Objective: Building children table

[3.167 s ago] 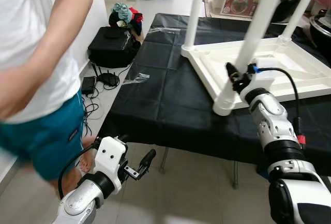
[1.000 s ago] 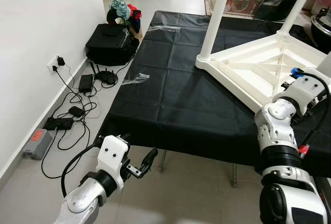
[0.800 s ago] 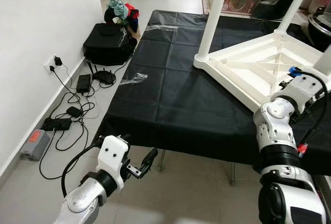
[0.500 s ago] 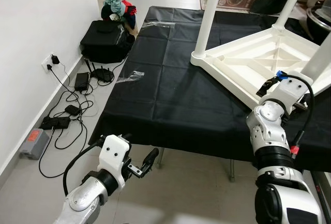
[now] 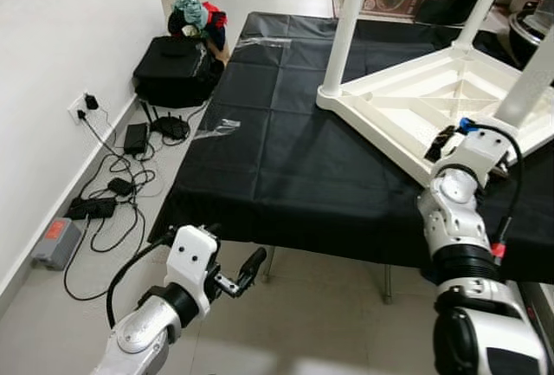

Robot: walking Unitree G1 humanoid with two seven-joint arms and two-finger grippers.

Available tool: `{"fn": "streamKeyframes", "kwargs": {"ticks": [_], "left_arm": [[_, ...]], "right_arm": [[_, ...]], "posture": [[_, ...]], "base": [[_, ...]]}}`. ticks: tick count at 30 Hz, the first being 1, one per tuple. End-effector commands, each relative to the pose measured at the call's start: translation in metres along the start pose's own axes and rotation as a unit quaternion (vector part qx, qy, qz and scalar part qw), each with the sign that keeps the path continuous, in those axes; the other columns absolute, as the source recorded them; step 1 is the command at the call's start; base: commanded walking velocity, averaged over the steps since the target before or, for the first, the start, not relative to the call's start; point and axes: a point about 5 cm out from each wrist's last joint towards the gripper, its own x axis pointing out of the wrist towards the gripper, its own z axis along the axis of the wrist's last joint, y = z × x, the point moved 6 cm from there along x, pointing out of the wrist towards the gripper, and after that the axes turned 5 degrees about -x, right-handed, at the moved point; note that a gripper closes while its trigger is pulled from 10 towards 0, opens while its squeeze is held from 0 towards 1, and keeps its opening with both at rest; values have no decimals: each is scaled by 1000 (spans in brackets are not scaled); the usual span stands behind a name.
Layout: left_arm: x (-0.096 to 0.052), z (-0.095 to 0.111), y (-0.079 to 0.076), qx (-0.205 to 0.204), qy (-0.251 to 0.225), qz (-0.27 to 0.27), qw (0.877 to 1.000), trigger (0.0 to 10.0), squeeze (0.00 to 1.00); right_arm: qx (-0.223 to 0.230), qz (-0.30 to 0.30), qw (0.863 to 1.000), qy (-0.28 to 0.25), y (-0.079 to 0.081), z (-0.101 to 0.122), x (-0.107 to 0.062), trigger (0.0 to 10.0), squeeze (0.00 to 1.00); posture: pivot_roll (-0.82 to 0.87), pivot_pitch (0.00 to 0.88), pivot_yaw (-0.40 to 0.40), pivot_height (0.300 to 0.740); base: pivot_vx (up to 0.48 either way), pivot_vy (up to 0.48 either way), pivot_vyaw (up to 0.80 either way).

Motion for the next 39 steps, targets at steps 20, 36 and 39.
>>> {"fn": "streamKeyframes", "kwargs": {"ticks": [20, 36, 39], "left_arm": [[0, -1, 1, 4, 3, 2, 1000, 10000, 0], [1, 1, 0, 2, -1, -3, 1000, 10000, 0], [2, 4, -9, -13, -6, -27, 1000, 10000, 0]], "right_arm": [[62, 322, 944, -16, 58, 11, -25, 10000, 0], [58, 438, 897, -34, 78, 35, -36, 10000, 0], [64, 487, 870, -34, 90, 41, -48, 10000, 0]], "posture": [[159, 62, -48, 740], [161, 63, -49, 740], [160, 64, -47, 740]], "base": [[0, 0, 0], [0, 0, 0], [0, 0, 0]]}}
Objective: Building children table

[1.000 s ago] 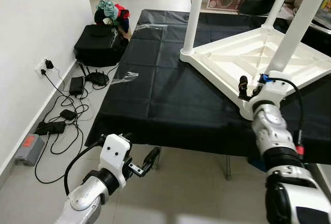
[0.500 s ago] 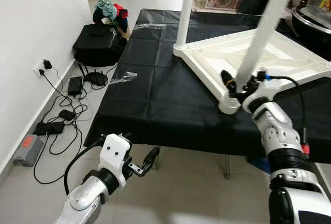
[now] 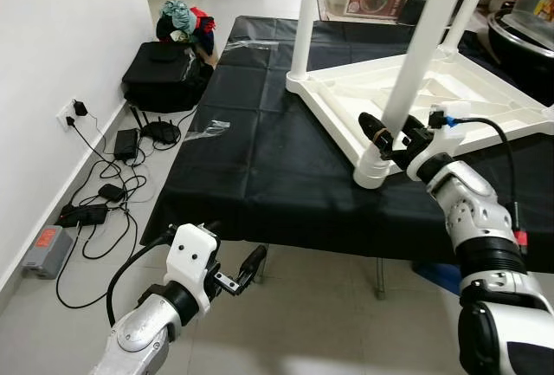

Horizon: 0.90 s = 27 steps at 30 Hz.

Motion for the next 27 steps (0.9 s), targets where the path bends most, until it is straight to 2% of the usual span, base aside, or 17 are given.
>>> {"fn": "streamKeyframes", "kwargs": {"ticks": [1, 3, 5, 8, 15, 18, 23, 27], "left_arm": [[1, 4, -11, -15, -4, -26, 1000, 10000, 0], [2, 6, -26, -27, -4, -60, 998, 10000, 0], [1, 6, -35, -30, -1, -82, 996, 10000, 0], [1, 6, -35, -30, -1, -82, 996, 10000, 0], [-6, 0, -52, -50, 15, -130, 990, 10000, 0], [-6, 0, -53, -51, 15, -133, 990, 10000, 0], [-8, 6, -60, -51, 11, -140, 989, 10000, 0], [-8, 8, -61, -51, 8, -139, 989, 10000, 0]], "right_arm": [[3, 63, 998, 1, 23, 1, 5, 10000, 0], [-6, 90, 996, 0, 32, 5, 9, 10000, 0], [-14, 103, 995, 1, 35, 7, 13, 10000, 0], [-14, 103, 995, 1, 35, 7, 13, 10000, 0], [-35, 155, 987, 2, 54, 19, 27, 10000, 0], [-34, 158, 987, 3, 56, 20, 29, 10000, 0], [-58, 150, 987, 15, 60, 23, 46, 10000, 0], [-58, 156, 986, 20, 63, 22, 49, 10000, 0]], "posture": [[163, 63, -51, 740], [161, 64, -49, 740], [160, 66, -48, 740], [160, 66, -48, 740], [168, 67, -55, 740], [168, 67, -55, 740], [180, 90, -63, 740], [184, 96, -67, 740]], "base": [[0, 0, 0], [0, 0, 0], [0, 0, 0], [0, 0, 0], [0, 0, 0], [0, 0, 0], [0, 0, 0], [0, 0, 0]]}}
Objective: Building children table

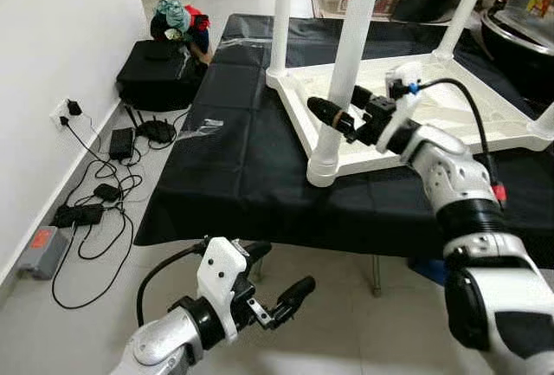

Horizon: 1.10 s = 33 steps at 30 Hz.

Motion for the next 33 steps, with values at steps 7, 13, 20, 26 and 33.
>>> {"fn": "streamKeyframes", "kwargs": {"ticks": [7, 13, 20, 26, 33], "left_arm": [[-5, 3, -5, 1, 2, 5, 1000, 10000, 0], [-8, 4, -6, 1, 3, 10, 1000, 10000, 0], [-9, 4, -6, 3, 6, 15, 1000, 10000, 0], [-9, 5, -3, 6, 6, 22, 1000, 10000, 0], [-7, 6, 3, 16, 4, 33, 999, 10000, 0]], "right_arm": [[-10, 38, 999, 28, 13, -8, 14, 10000, 0], [-12, 33, 999, 42, 11, -13, 14, 10000, 0], [-8, 22, 999, 47, 7, -16, 17, 0, 0], [-7, 0, 999, 44, 1, -13, 18, 0, 0], [-19, -15, 999, 46, -5, -13, 16, 0, 0]], "posture": [[195, 125, -75, 740], [200, 144, -79, 740], [200, 151, -81, 740], [198, 156, -78, 740], [194, 151, -80, 740]], "base": [[0, 0, 0], [0, 0, 0], [0, 0, 0], [0, 0, 0], [0, 0, 0]]}}
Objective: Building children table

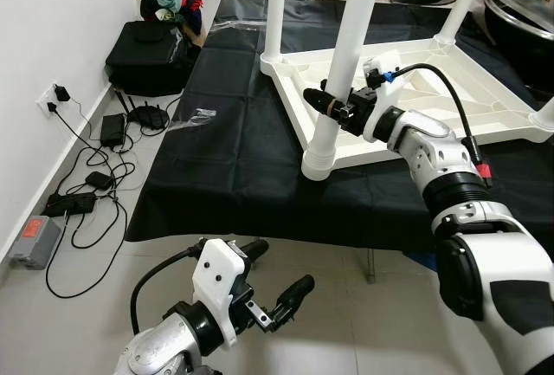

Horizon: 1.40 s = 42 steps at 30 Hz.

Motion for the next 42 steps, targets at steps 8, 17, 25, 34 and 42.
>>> {"fn": "streamKeyframes", "kwargs": {"ticks": [8, 17, 25, 34, 42], "left_arm": [[6, 5, 26, 38, -6, 48, 998, 10000, 0], [12, 12, 44, 61, -15, 72, 995, 10000, 0], [14, 16, 54, 70, -20, 83, 994, 10000, 0], [16, 14, 52, 69, -22, 83, 994, 10000, 0], [17, 13, 50, 67, -24, 81, 994, 10000, 0]], "right_arm": [[6, -181, 983, -7, -40, -14, -20, 0, 0], [-9, -308, 951, -18, -39, -33, -38, 0, 0], [-29, -393, 919, -3, -34, -29, -37, 0, 0], [0, -534, 845, 29, -43, -25, -48, 0, 0], [49, -588, 807, 11, -35, -20, -49, 0, 0]], "posture": [[176, 134, -69, 740], [166, 123, -56, 740], [165, 121, -56, 740], [166, 120, -63, 740], [168, 117, -66, 740]], "base": [[0, 0, 0], [0, 0, 0], [0, 0, 0], [0, 0, 0], [0, 0, 0]]}}
